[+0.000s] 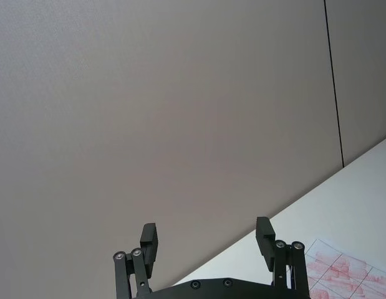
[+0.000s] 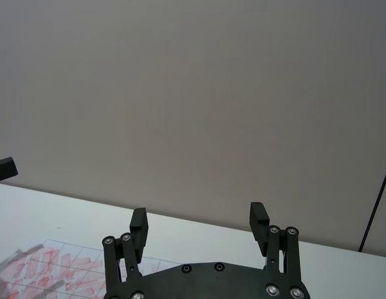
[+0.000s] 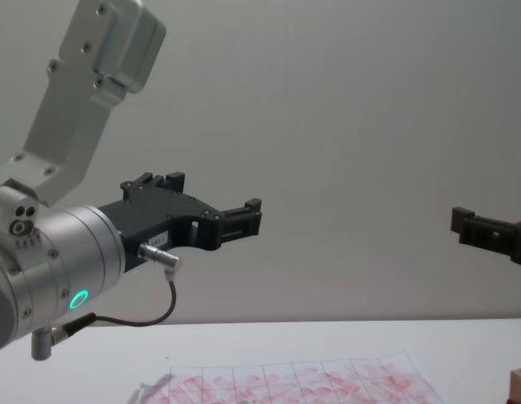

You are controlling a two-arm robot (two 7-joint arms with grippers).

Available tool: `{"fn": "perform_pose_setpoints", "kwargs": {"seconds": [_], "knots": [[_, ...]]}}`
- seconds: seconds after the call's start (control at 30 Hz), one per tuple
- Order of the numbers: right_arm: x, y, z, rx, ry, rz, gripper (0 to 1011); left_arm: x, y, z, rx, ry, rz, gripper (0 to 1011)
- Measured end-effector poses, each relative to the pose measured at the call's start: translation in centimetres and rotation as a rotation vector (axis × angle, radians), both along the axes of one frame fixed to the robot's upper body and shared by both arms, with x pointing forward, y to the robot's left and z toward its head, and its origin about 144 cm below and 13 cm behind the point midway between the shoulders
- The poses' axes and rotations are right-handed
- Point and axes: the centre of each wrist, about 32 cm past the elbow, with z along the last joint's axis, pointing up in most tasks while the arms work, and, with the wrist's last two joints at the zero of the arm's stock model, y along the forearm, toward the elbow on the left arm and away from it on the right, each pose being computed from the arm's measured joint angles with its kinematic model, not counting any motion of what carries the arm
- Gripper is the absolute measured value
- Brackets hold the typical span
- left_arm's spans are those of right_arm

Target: Use the one hand to pick up the stamp and affix it onto the A4 paper.

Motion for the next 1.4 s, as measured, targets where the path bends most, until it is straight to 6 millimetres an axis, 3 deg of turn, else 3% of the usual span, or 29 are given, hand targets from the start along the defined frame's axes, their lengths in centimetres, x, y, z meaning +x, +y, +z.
{"fn": "perform_pose_setpoints", "kwargs": {"seconds": [1.1,1.4], "knots": [[0.0,-0.1,0.0,-0.001,0.001,0.000,1003,0.0,0.0,0.0,0.000,0.000,0.000,1001],[-1.3,-1.3,-0.6,0.008,0.018,-0.015,1003,0.0,0.0,0.0,0.000,0.000,0.000,1001]]}}
